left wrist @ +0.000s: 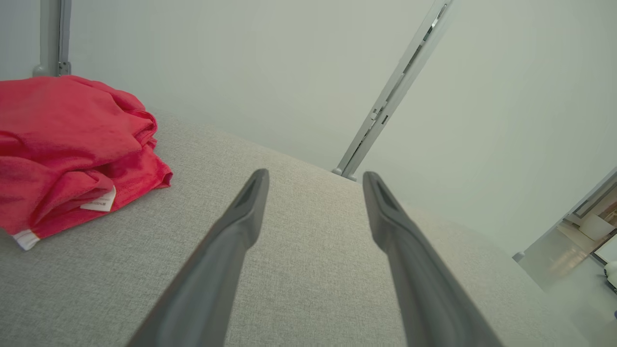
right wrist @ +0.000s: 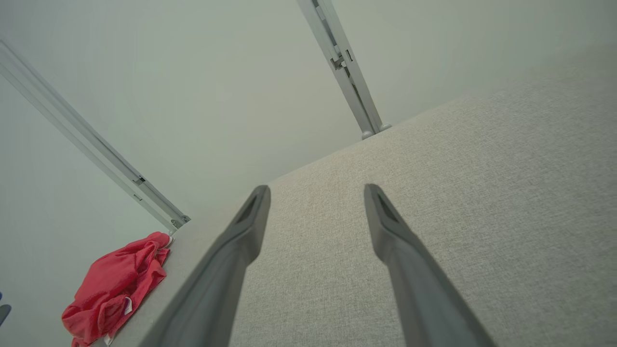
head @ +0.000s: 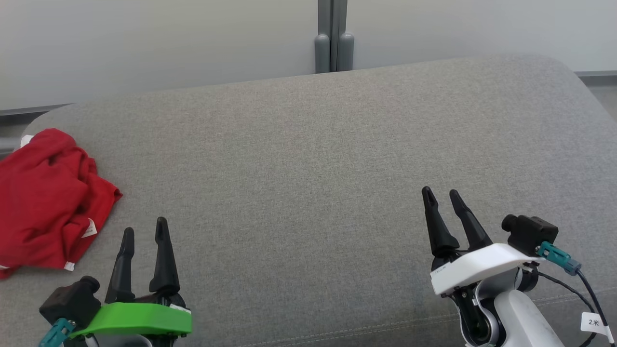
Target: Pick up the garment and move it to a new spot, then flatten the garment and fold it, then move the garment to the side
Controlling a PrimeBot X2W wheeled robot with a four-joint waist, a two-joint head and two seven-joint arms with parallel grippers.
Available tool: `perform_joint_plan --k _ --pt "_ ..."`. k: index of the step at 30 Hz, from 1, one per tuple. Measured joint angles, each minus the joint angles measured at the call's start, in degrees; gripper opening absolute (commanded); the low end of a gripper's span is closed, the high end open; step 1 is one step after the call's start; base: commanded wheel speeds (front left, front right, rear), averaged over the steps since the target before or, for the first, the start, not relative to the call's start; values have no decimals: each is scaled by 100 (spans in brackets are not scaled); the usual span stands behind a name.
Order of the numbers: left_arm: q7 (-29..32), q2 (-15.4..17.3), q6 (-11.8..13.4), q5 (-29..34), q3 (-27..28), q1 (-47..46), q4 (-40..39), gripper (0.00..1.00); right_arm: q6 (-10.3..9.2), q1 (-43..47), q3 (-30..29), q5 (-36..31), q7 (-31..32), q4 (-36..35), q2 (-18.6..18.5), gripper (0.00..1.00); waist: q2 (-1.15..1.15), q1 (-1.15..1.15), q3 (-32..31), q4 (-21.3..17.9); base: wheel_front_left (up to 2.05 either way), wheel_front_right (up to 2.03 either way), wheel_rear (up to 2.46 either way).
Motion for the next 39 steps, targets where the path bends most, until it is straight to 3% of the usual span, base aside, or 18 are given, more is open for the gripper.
perform_joint_plan --k 15,39 --pt "-189 19 349 846 -220 -43 156 100 1 234 -140 -983 -162 -220 -3 100 0 0 -62 -53 0 0 0" --pt "-449 40 412 1976 -670 -143 268 100 1 466 -202 -2208 -404 -498 -2 100 0 0 -112 -118 0 0 0"
